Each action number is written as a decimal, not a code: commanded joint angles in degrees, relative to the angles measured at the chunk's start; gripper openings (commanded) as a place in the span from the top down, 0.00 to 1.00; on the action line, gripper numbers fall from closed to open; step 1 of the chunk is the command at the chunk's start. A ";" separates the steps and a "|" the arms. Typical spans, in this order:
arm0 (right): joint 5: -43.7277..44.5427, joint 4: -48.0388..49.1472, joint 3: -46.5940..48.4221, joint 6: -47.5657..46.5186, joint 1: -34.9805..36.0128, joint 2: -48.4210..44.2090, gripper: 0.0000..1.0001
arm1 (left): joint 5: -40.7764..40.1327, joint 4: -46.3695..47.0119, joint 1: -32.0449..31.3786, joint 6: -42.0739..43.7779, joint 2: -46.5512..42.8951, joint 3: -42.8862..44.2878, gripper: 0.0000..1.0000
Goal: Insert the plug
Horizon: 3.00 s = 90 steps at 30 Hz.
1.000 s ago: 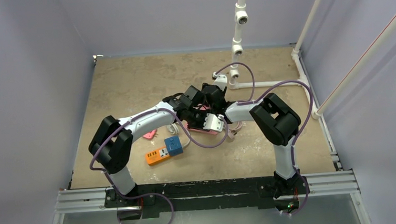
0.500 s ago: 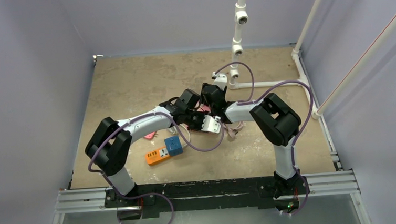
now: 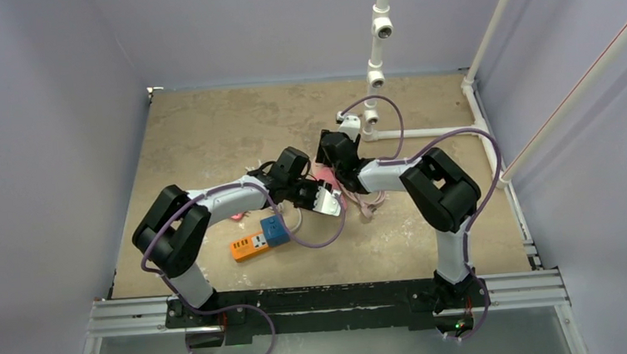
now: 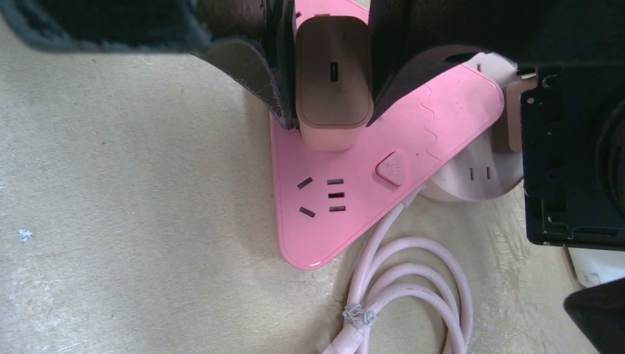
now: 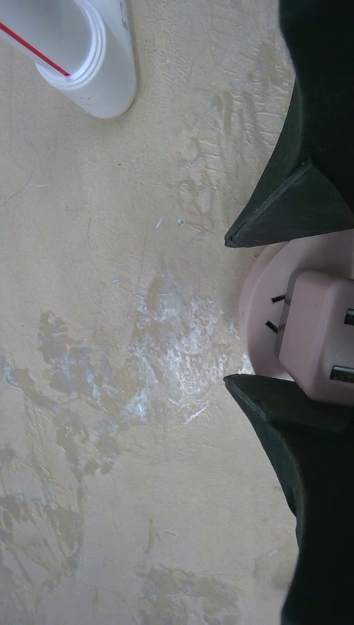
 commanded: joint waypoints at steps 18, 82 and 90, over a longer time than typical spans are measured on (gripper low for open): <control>-5.90 -12.40 7.04 -2.48 -1.17 -9.97 0.09 | -6.41 -26.19 3.65 -13.20 -4.69 13.84 0.01; -5.26 -24.87 15.61 2.74 8.17 -25.02 0.15 | -1.50 -28.24 34.47 -21.29 -6.99 -2.18 0.62; -14.11 -22.21 18.93 -0.25 8.59 -23.76 0.12 | 5.09 -34.65 34.46 -9.17 -20.47 5.16 0.63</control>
